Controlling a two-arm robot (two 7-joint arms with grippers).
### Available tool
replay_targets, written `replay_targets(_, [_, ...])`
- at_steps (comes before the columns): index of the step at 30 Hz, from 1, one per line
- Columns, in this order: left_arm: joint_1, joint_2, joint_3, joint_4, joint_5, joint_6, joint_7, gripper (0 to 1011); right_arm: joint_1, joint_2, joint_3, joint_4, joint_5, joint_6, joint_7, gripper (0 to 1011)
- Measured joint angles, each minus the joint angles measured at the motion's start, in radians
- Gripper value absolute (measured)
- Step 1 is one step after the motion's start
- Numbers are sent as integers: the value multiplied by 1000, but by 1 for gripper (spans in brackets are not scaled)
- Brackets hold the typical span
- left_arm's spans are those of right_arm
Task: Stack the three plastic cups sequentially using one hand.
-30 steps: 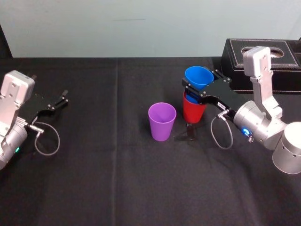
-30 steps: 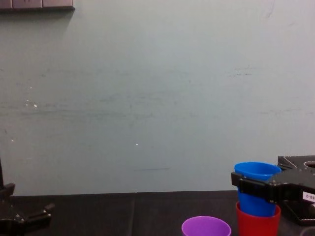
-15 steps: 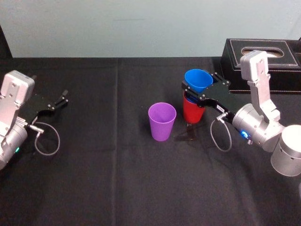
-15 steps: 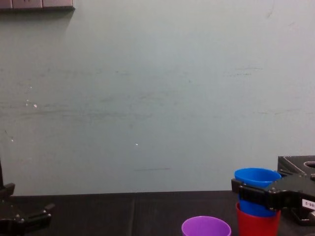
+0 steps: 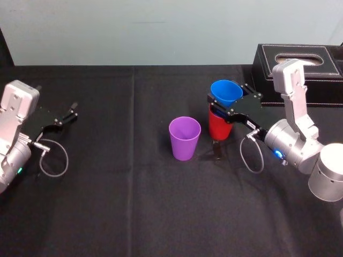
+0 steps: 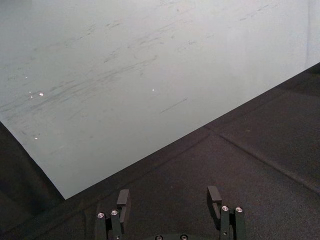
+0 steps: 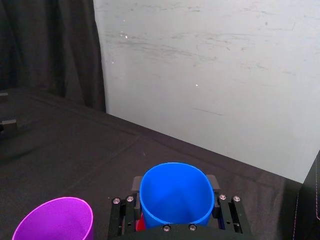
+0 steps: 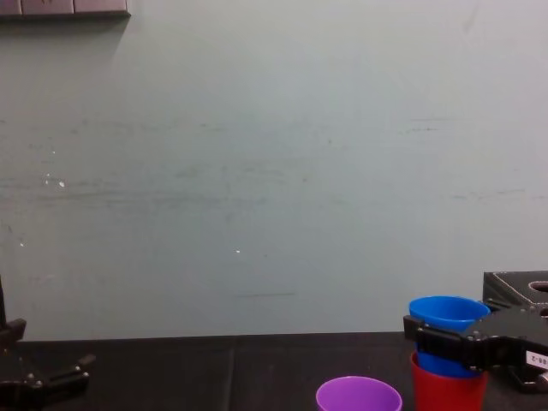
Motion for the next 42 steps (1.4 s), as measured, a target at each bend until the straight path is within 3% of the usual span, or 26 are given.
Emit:
replay_targets(4, [0, 0, 0, 0, 0, 0, 0, 1005, 0, 0, 0, 0, 0, 0, 0, 756])
replay_targets(15, [0, 0, 0, 0, 0, 0, 0, 1005, 0, 1, 0, -1, 2, 0, 1, 1004])
replay_targets(34, [0, 0, 0, 0, 0, 0, 0, 1005, -1, 1, 0, -4, 2, 0, 1, 1004])
replay_targets(42, [0, 0, 0, 0, 0, 0, 0, 1005, -67, 28, 13, -81, -15, -34, 1, 1004])
